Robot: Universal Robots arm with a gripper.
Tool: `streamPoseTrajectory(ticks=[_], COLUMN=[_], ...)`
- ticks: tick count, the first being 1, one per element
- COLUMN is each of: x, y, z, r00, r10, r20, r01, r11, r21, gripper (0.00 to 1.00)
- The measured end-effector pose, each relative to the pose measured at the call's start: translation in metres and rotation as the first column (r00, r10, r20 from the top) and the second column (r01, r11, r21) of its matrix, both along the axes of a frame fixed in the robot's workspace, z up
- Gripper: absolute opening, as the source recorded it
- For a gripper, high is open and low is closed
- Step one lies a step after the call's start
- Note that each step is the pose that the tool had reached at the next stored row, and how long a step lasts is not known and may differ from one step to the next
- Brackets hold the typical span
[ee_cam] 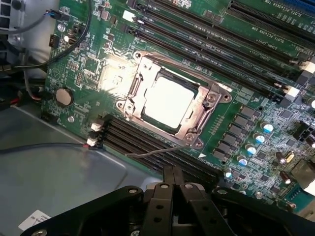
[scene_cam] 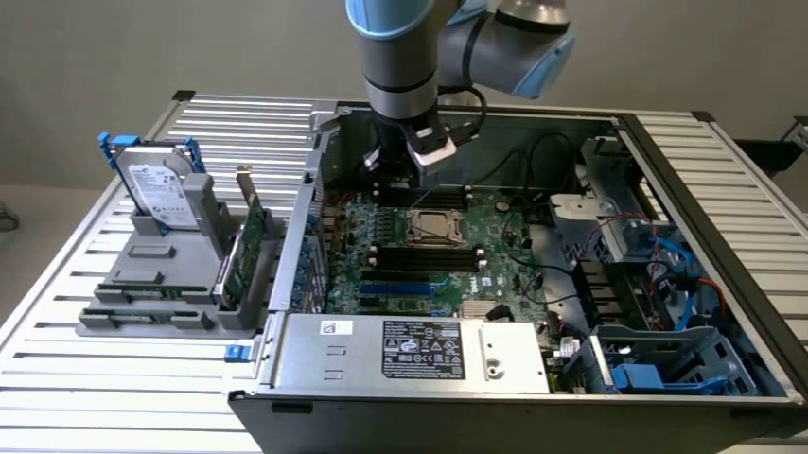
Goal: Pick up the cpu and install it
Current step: 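Close the cpu cover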
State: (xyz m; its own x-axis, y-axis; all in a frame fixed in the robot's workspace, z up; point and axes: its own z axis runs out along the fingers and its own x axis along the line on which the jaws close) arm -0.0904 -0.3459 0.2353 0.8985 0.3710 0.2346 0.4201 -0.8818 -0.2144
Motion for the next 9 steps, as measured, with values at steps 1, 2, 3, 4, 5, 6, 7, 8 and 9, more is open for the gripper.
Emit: streamPoseTrajectory(ticks=[1, 2, 3, 4, 5, 6, 7, 8, 9], x=[0.0, 0.0, 0.0, 0.0, 0.0, 0.0, 0.0, 0.0, 0.0], y=[0.0002, 0.0005, 0.0007, 0.0011, 0.0014, 0.0018, 0.0023, 0.003, 0.0038], z=[-0.002, -0.0037, -0.0055, -0.0073, -0.0091, -0.0111, -0.0129, -0.0147, -0.0165], r00=[1.0, 1.0, 1.0, 1.0, 1.0, 1.0, 1.0, 1.0, 1.0], r10=[0.0, 0.0, 0.0, 0.0, 0.0, 0.0, 0.0, 0.0, 0.0], r20=[0.0001, 0.0001, 0.0001, 0.0, 0.0, 0.0, 0.0001, 0.0, 0.0001], r01=[0.0, 0.0, 0.0, 0.0, 0.0, 0.0, 0.0, 0.0, 0.0], r11=[1.0, 1.0, 1.0, 1.0, 1.0, 1.0, 1.0, 1.0, 1.0], r21=[0.0001, 0.0001, 0.0001, 0.0, 0.0, 0.0, 0.0, 0.0, 0.0001], gripper=[0.11, 0.11, 0.11, 0.11, 0.11, 0.11, 0.11, 0.11, 0.11])
